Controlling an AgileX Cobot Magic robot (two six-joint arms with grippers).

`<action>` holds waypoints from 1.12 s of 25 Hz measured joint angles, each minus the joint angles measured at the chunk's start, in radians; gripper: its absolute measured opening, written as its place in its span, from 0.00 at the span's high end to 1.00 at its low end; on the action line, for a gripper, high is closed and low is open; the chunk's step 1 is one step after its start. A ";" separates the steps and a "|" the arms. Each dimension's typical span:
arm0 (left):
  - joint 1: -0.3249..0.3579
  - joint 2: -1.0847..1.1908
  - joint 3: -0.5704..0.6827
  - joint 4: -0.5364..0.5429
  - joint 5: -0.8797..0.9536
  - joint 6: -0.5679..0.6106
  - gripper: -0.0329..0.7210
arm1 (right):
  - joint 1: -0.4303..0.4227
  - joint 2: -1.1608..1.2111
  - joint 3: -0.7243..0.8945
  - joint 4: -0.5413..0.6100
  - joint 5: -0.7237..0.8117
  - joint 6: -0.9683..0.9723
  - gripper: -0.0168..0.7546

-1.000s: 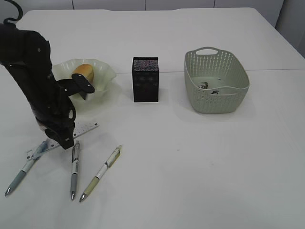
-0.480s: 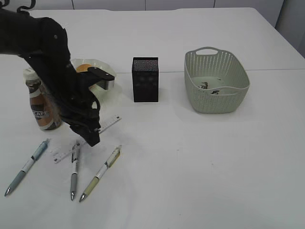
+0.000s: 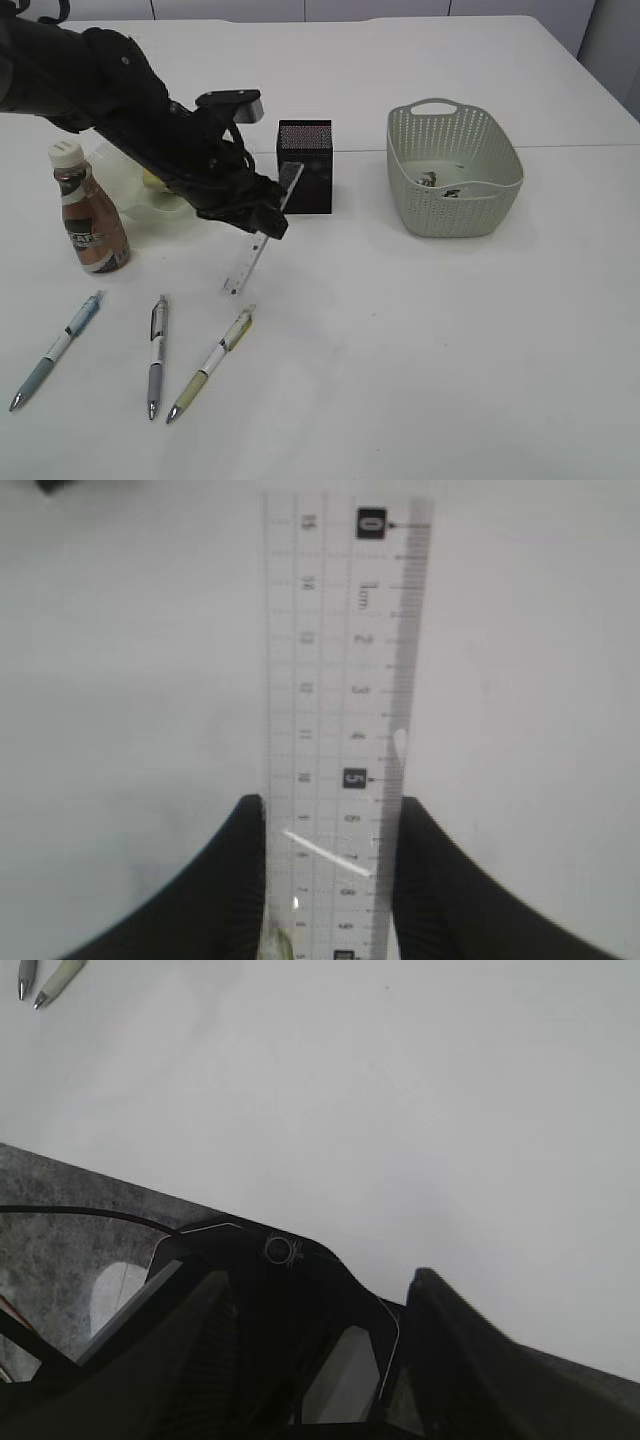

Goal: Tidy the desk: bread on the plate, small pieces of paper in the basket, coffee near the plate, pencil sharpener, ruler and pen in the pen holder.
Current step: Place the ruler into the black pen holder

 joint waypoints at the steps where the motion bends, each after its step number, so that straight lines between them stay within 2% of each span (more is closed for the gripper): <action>1: 0.000 0.000 0.000 -0.009 -0.039 0.000 0.62 | 0.000 0.000 0.000 0.000 0.000 0.002 0.42; 14: 0.000 0.006 -0.007 -0.072 -0.429 0.008 0.62 | 0.000 0.000 0.000 0.000 0.000 0.004 0.42; 21: -0.010 0.008 -0.121 -0.089 -0.550 0.008 0.62 | 0.000 0.000 0.000 -0.027 0.000 0.004 0.42; 25: -0.042 0.016 -0.142 -0.089 -0.716 0.008 0.62 | 0.000 0.000 0.000 -0.058 0.000 0.005 0.42; 28: -0.077 0.047 -0.142 -0.044 -0.839 0.008 0.62 | 0.000 0.000 0.000 -0.085 0.000 0.005 0.42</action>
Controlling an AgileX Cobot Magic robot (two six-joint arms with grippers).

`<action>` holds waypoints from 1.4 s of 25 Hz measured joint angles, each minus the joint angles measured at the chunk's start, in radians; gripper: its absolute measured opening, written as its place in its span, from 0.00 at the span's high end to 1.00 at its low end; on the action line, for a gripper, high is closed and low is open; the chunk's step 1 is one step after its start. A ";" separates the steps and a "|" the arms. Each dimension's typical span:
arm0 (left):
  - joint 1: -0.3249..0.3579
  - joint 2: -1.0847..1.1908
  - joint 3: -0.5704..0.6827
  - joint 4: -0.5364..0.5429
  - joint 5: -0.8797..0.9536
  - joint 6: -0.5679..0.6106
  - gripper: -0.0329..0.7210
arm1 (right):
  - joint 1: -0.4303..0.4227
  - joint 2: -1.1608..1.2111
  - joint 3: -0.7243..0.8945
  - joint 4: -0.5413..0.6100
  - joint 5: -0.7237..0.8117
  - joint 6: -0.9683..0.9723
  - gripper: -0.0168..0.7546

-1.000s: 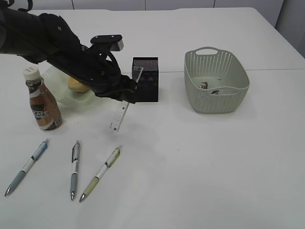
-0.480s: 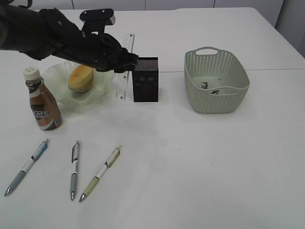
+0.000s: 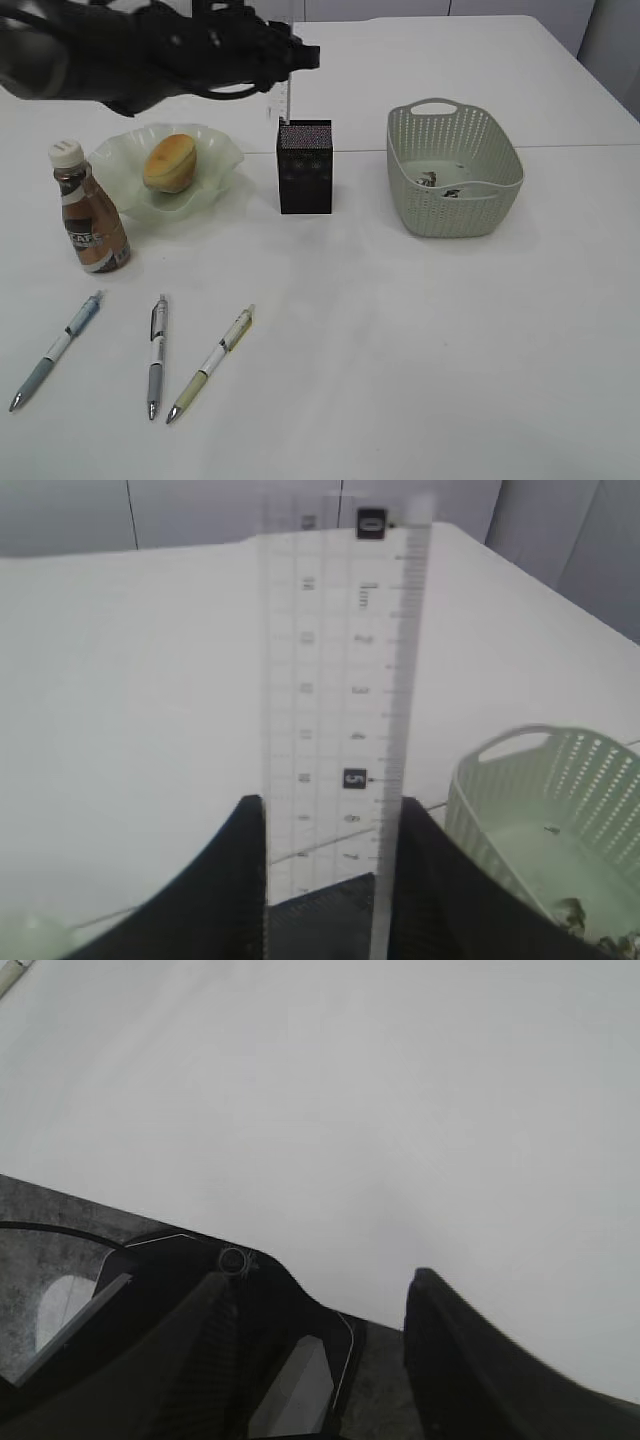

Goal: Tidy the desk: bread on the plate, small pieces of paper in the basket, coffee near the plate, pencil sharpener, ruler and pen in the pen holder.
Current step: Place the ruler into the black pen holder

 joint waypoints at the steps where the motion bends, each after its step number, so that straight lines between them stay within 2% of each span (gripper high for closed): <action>1: -0.014 0.011 0.000 0.023 -0.031 0.000 0.62 | 0.000 0.000 0.000 -0.012 0.000 0.000 0.42; 5: -0.056 0.066 -0.005 0.123 -0.181 0.002 0.62 | 0.000 0.000 0.000 -0.046 0.000 0.000 0.42; 8: -0.064 0.103 -0.034 0.153 -0.230 0.002 0.62 | 0.000 0.000 0.000 -0.063 0.000 0.000 0.42; 16: -0.064 0.185 -0.119 0.158 -0.247 0.000 0.62 | 0.000 0.000 0.000 -0.094 0.000 0.002 0.42; 35: -0.064 0.277 -0.119 0.158 -0.276 -0.031 0.62 | 0.000 0.000 0.000 -0.098 0.000 0.002 0.42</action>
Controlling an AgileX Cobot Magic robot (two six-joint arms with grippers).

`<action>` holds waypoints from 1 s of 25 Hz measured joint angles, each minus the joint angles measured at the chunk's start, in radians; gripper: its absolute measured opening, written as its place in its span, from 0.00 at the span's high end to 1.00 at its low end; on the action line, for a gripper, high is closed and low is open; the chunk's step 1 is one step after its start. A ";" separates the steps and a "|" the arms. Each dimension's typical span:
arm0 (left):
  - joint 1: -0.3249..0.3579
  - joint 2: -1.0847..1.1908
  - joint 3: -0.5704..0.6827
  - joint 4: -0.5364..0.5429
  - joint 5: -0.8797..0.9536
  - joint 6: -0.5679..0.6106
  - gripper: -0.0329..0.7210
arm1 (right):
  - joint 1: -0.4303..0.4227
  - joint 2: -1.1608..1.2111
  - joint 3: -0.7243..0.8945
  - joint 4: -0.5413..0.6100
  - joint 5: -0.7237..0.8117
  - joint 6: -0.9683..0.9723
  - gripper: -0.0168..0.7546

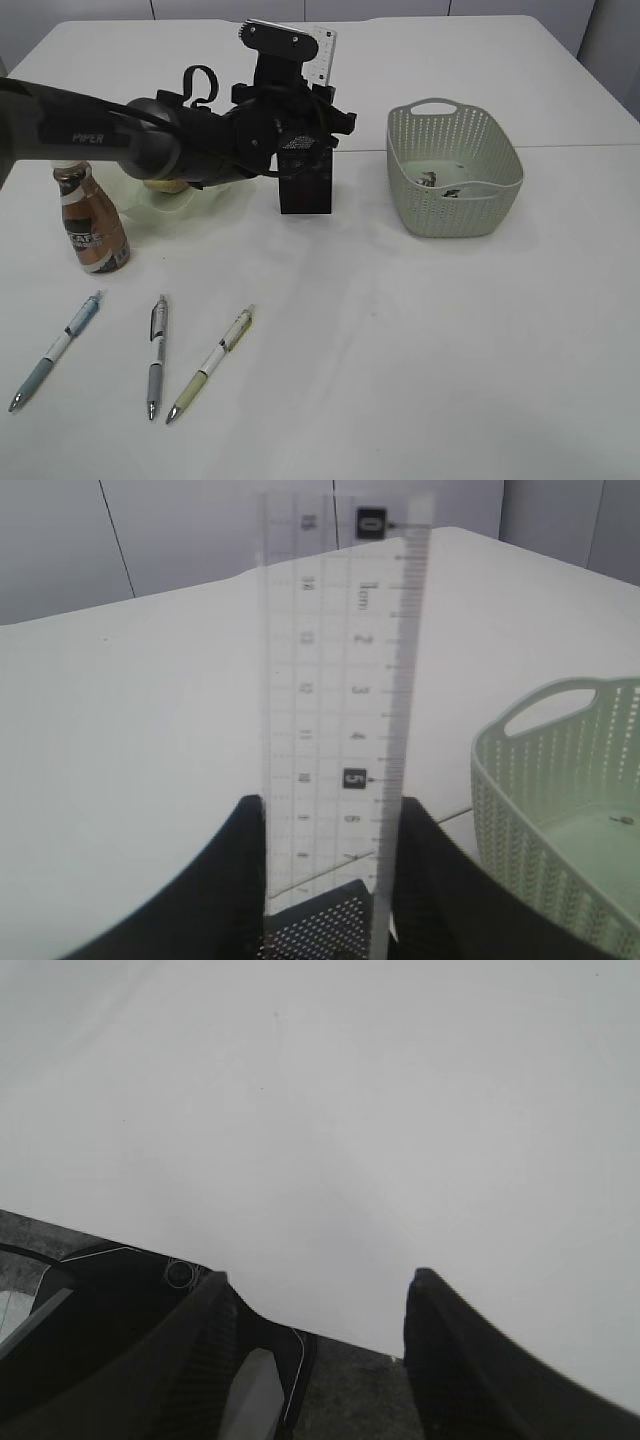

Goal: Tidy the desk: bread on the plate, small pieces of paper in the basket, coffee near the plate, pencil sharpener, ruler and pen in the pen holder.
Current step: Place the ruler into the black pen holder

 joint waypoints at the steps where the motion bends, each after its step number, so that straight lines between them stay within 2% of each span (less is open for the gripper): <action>1: 0.000 0.000 0.000 0.000 0.000 -0.002 0.62 | 0.000 0.000 0.000 0.000 0.000 0.000 0.42; 9: 0.000 0.000 0.000 0.000 0.004 -0.011 0.60 | 0.000 0.000 0.000 0.000 0.000 0.000 0.42; 14: 0.000 0.000 0.000 -0.007 0.024 -0.016 0.46 | 0.000 0.000 0.000 0.000 0.000 0.000 0.42; 17: 0.000 0.000 0.000 -0.008 0.028 -0.016 0.41 | 0.000 0.000 0.000 -0.001 0.000 0.000 0.42; 25: 0.000 -0.010 0.000 -0.010 0.053 -0.016 0.40 | 0.000 0.000 0.000 -0.001 0.000 0.000 0.42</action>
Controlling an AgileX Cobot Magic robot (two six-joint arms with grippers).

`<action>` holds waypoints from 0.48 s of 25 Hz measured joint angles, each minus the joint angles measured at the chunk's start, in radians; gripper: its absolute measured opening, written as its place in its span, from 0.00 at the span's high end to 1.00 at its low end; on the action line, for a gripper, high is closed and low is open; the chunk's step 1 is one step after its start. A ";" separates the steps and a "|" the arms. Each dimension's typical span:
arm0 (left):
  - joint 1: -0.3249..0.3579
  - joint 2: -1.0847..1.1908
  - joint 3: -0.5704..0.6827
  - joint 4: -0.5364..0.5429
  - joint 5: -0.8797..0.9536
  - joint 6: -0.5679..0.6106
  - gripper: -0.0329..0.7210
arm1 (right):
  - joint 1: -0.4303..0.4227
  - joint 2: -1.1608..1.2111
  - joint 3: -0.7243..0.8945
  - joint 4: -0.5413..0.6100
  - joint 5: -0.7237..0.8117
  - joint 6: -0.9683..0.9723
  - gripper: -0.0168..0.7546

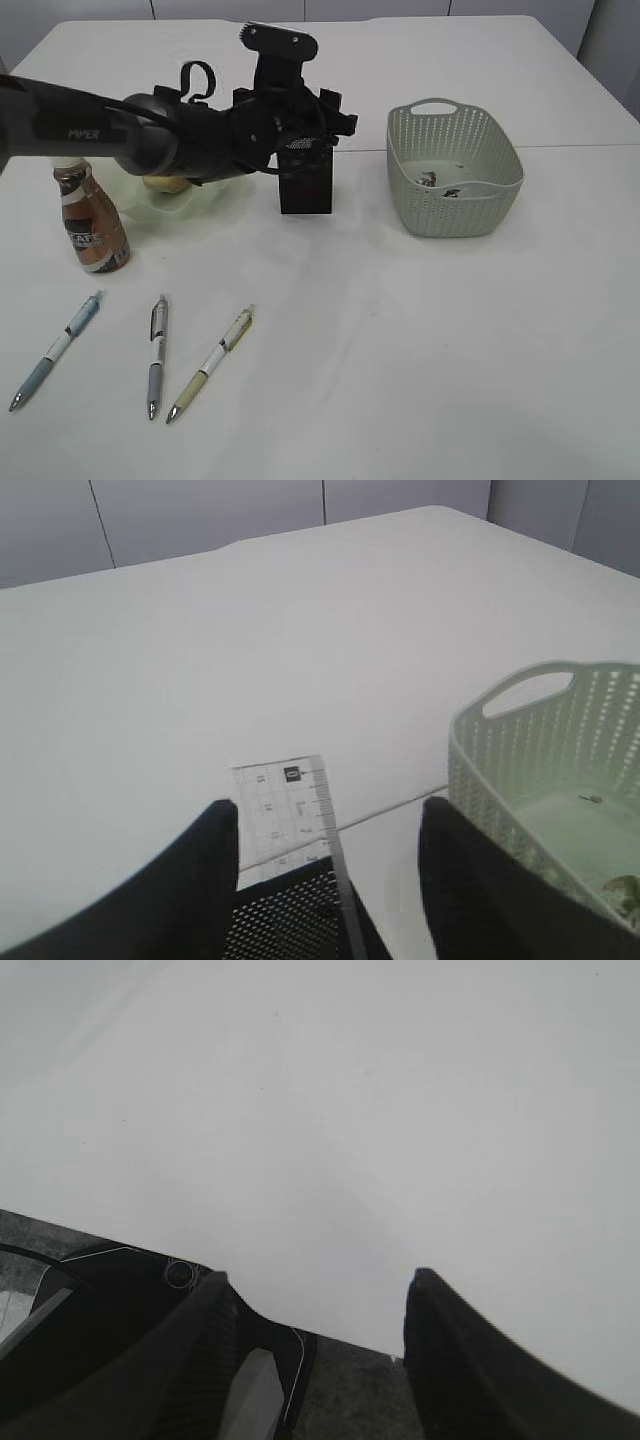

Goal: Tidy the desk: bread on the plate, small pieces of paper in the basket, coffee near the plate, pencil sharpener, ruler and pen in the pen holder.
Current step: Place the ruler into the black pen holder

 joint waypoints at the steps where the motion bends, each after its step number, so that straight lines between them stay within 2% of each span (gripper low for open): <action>1: 0.000 -0.010 0.000 0.000 0.020 0.000 0.40 | 0.000 0.000 0.000 0.000 0.000 0.000 0.42; 12: 0.000 -0.225 0.000 -0.001 0.423 -0.002 0.40 | 0.000 0.000 0.000 0.006 0.000 0.000 0.42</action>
